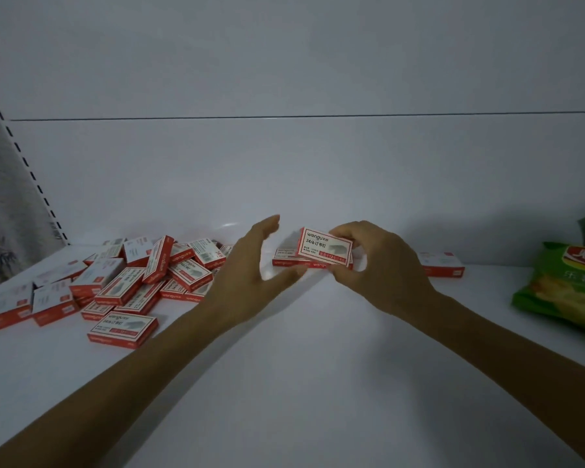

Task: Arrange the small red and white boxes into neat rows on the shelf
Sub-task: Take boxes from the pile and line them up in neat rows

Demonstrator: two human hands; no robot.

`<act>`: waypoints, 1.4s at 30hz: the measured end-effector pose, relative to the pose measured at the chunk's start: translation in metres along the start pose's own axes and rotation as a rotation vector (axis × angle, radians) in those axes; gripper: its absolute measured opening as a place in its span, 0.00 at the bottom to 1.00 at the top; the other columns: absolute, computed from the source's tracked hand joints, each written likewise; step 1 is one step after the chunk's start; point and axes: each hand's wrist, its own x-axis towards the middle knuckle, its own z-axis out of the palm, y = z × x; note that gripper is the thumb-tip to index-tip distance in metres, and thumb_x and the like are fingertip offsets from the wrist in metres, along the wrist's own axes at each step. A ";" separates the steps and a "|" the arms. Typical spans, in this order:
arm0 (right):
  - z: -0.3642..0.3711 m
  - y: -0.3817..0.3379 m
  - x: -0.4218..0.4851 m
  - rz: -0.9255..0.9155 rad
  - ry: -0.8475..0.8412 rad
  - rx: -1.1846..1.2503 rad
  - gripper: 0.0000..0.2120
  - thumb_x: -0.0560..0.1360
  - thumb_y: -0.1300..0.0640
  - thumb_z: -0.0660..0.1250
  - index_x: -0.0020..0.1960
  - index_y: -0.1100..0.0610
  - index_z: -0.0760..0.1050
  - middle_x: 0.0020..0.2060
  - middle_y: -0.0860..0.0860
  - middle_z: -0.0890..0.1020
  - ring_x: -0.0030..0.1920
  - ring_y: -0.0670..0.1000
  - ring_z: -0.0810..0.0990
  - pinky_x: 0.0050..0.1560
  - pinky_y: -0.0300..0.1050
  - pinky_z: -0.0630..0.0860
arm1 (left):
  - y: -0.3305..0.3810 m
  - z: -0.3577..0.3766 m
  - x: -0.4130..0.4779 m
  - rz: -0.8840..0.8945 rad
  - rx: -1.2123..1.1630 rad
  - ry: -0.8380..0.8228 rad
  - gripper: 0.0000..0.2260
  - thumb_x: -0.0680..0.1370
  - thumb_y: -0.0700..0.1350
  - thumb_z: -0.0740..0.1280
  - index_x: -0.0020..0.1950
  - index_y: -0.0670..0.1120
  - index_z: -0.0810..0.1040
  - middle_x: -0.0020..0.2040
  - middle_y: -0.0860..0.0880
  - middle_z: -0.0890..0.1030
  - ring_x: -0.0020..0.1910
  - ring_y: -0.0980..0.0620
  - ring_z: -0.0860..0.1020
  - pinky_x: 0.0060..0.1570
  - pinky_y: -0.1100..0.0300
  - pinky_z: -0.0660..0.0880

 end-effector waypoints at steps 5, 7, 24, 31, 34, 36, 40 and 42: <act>0.013 -0.008 -0.004 0.050 -0.314 0.020 0.21 0.67 0.50 0.74 0.58 0.55 0.76 0.53 0.50 0.81 0.50 0.49 0.78 0.52 0.45 0.74 | -0.022 0.000 -0.014 0.211 0.361 -0.057 0.42 0.67 0.71 0.61 0.75 0.51 0.56 0.73 0.56 0.61 0.70 0.60 0.59 0.66 0.61 0.55; 0.021 -0.010 -0.006 0.059 -0.421 0.010 0.24 0.68 0.50 0.73 0.61 0.55 0.74 0.57 0.51 0.79 0.55 0.50 0.77 0.55 0.39 0.70 | -0.030 0.004 -0.016 0.252 0.422 -0.084 0.40 0.70 0.68 0.63 0.75 0.50 0.56 0.74 0.52 0.62 0.72 0.55 0.59 0.68 0.59 0.53; 0.056 -0.025 -0.016 -0.096 -0.443 -0.074 0.22 0.77 0.49 0.59 0.69 0.55 0.67 0.68 0.51 0.70 0.69 0.50 0.66 0.66 0.38 0.56 | -0.051 -0.008 -0.013 0.173 0.316 -0.020 0.31 0.73 0.60 0.61 0.73 0.48 0.63 0.70 0.51 0.68 0.69 0.53 0.64 0.62 0.66 0.55; 0.062 -0.018 -0.002 -0.055 -0.425 -0.085 0.21 0.77 0.51 0.62 0.68 0.54 0.68 0.67 0.51 0.72 0.67 0.51 0.68 0.66 0.42 0.61 | -0.055 -0.004 -0.011 0.140 0.338 -0.080 0.31 0.74 0.57 0.66 0.74 0.52 0.60 0.72 0.53 0.66 0.71 0.53 0.62 0.61 0.63 0.58; 0.065 -0.016 -0.003 -0.049 -0.407 -0.092 0.21 0.76 0.50 0.63 0.68 0.53 0.68 0.66 0.50 0.72 0.66 0.51 0.69 0.65 0.41 0.62 | -0.059 -0.003 -0.010 0.122 0.356 -0.101 0.31 0.74 0.58 0.66 0.74 0.53 0.59 0.72 0.53 0.65 0.71 0.52 0.62 0.64 0.59 0.61; 0.066 -0.017 -0.004 -0.044 -0.400 -0.100 0.22 0.76 0.49 0.62 0.69 0.53 0.68 0.67 0.50 0.72 0.67 0.50 0.69 0.66 0.41 0.62 | -0.059 -0.004 -0.010 0.122 0.360 -0.102 0.31 0.74 0.58 0.66 0.74 0.53 0.59 0.72 0.53 0.65 0.71 0.52 0.62 0.63 0.59 0.61; 0.061 -0.021 -0.001 -0.007 -0.430 -0.083 0.21 0.77 0.49 0.62 0.68 0.52 0.67 0.67 0.48 0.72 0.66 0.49 0.69 0.63 0.41 0.65 | -0.056 -0.004 -0.012 0.145 0.363 -0.099 0.31 0.74 0.57 0.66 0.73 0.52 0.60 0.71 0.52 0.67 0.69 0.52 0.64 0.62 0.58 0.63; 0.059 -0.025 0.005 0.025 -0.489 -0.086 0.21 0.76 0.48 0.63 0.67 0.52 0.68 0.65 0.48 0.73 0.64 0.50 0.71 0.61 0.43 0.68 | -0.052 -0.004 -0.013 0.174 0.397 -0.076 0.30 0.74 0.56 0.66 0.73 0.49 0.62 0.70 0.50 0.69 0.68 0.51 0.66 0.62 0.56 0.65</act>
